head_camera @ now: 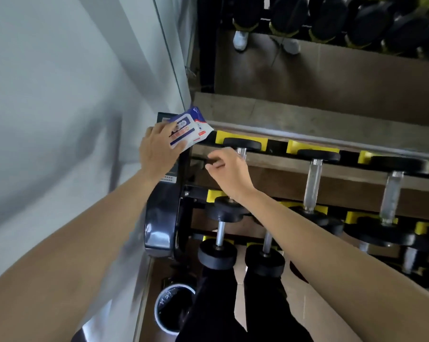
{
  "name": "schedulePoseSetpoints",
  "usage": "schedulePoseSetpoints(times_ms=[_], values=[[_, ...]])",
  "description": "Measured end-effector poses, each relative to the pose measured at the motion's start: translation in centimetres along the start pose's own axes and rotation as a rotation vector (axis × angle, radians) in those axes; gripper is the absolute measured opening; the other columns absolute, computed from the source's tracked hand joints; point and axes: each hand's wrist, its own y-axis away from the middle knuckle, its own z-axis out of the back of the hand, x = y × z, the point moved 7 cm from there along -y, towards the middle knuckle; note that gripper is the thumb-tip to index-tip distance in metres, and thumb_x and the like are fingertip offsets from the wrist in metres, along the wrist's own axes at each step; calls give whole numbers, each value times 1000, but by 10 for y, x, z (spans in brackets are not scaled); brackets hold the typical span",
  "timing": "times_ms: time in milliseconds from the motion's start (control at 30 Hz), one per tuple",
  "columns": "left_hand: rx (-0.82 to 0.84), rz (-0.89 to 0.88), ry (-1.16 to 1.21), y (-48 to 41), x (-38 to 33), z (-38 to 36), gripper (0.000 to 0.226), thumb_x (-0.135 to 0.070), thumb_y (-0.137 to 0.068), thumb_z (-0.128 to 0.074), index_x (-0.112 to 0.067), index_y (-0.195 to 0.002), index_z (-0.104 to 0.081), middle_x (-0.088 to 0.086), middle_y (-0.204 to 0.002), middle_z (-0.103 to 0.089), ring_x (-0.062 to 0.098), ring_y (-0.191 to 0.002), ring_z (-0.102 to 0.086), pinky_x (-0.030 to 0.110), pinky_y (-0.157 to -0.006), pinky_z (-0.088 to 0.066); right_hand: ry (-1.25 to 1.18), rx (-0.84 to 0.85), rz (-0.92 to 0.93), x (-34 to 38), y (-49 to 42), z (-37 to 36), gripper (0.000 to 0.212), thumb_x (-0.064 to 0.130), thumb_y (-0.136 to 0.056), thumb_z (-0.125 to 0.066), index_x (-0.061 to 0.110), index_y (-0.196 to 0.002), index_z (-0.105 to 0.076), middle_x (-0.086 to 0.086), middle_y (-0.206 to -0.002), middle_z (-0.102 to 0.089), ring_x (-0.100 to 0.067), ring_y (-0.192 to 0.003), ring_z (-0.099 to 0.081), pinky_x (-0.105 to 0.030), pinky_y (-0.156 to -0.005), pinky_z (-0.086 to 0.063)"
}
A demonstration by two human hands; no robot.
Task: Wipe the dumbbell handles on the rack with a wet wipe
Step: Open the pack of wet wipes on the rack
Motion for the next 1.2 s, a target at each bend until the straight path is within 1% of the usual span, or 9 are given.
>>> schedulePoseSetpoints(times_ms=[133, 333, 567, 700, 867, 967, 1033, 1133, 1200], values=[[-40, -14, -33, 6, -3, -3, 46, -51, -92, -61, -24, -129, -61, -1, -130, -64, 23, -113, -60, 41, -81, -58, 89, -66, 127, 25, -39, -17, 26, 9, -93, -68, 11, -119, -67, 3, -123, -53, -12, -95, -61, -23, -88, -54], [21, -80, -43, 5, -2, -9, 57, -55, -89, -65, -20, -133, -59, 4, -131, -64, 26, -111, -62, 40, -81, -56, 223, -55, 120, 34, -80, -34, 38, 3, -92, -66, 6, -129, -61, -7, -130, -58, -23, -121, -54, -40, -104, -48], [-12, -18, 3, 0, 5, -5, 55, -59, -92, -60, -22, -133, -58, 3, -129, -65, 24, -111, -63, 40, -83, -56, 273, -76, 177, 41, -95, -35, 37, 8, -92, -69, 11, -128, -63, -3, -125, -63, -20, -117, -56, -37, -101, -50], [-14, 20, 35, -1, 4, -7, 54, -57, -95, -58, -23, -137, -57, 1, -134, -64, 23, -115, -62, 39, -82, -54, 203, -74, 136, 40, -100, -27, 28, 6, -94, -66, 12, -122, -66, -1, -116, -64, -15, -102, -60, -28, -91, -53], [-63, 57, 96, -1, 3, -2, 54, -61, -100, -45, -25, -136, -62, 0, -134, -67, 22, -116, -63, 35, -81, -50, 190, -69, 133, 37, -101, -28, 26, 5, -92, -69, 18, -113, -63, 8, -106, -61, -14, -96, -60, -28, -85, -55], [-67, 147, 158, -7, 7, 7, 54, -62, -100, -36, -29, -130, -65, -3, -124, -71, 20, -110, -64, 35, -82, -51, 188, -60, 137, 38, -101, -28, 29, 5, -91, -70, 21, -112, -57, 5, -109, -65, -15, -97, -61, -28, -84, -55], [-120, 201, 190, -13, 11, 17, 43, -56, -100, -42, -29, -122, -67, -5, -116, -71, 20, -106, -62, 35, -79, -52, 221, -45, 153, 36, -100, -28, 28, 5, -92, -68, 20, -113, -58, 3, -114, -64, -15, -101, -61, -31, -87, -56], [-309, 344, 257, -18, 25, 39, 17, -30, -94, -62, -19, -107, -62, 1, -108, -62, 21, -100, -56, 34, -69, -43, 290, -21, 176, 33, -101, -30, 24, 4, -94, -66, 17, -115, -65, 1, -123, -61, -16, -107, -60, -31, -95, -56], [-360, 348, 266, -21, 30, 45, 13, -14, -88, -68, -12, -95, -57, 6, -98, -59, 23, -87, -54, 33, -63, -38, 297, -14, 173, 33, -101, -33, 27, 7, -95, -67, 16, -120, -67, 1, -126, -59, -16, -111, -59, -29, -98, -54]])
